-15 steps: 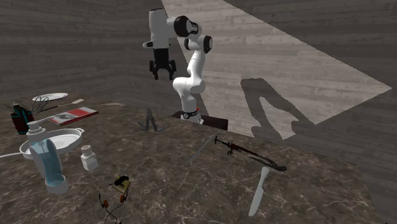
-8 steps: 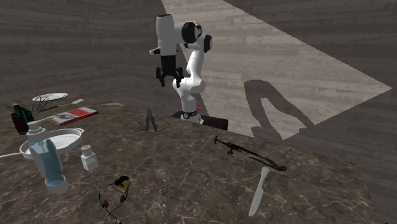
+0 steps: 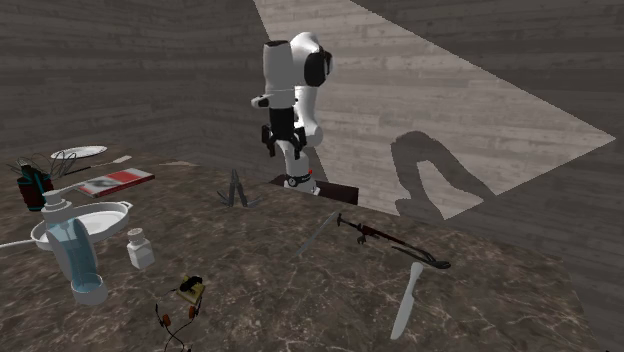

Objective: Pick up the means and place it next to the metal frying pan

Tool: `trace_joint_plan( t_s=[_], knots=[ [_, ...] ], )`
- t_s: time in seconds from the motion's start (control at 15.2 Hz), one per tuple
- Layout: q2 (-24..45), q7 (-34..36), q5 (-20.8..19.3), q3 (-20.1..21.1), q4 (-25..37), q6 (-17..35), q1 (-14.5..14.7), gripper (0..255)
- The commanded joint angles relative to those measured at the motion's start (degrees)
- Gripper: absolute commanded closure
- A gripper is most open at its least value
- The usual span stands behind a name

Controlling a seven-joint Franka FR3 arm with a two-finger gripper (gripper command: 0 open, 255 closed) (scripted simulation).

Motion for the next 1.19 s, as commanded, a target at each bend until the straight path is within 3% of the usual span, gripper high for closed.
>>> trace_joint_plan(
  t_s=[0.0,0.33,0.66,0.92,1.12],
  knots=[
    [3.81,3.1,0.17,2.44,1.26,2.51,0.18,0],
    [13.32,10.86,-1.22,7.86,5.07,7.68,0.38,0],
    [24.4,19.69,-5.56,12.26,10.75,11.78,0.93,0],
    [34.13,27.23,-10.88,14.22,16.73,13.76,2.55,0],
    [36.29,28.6,-12.14,14.13,16.88,15.38,3.2,0]
  ],
)
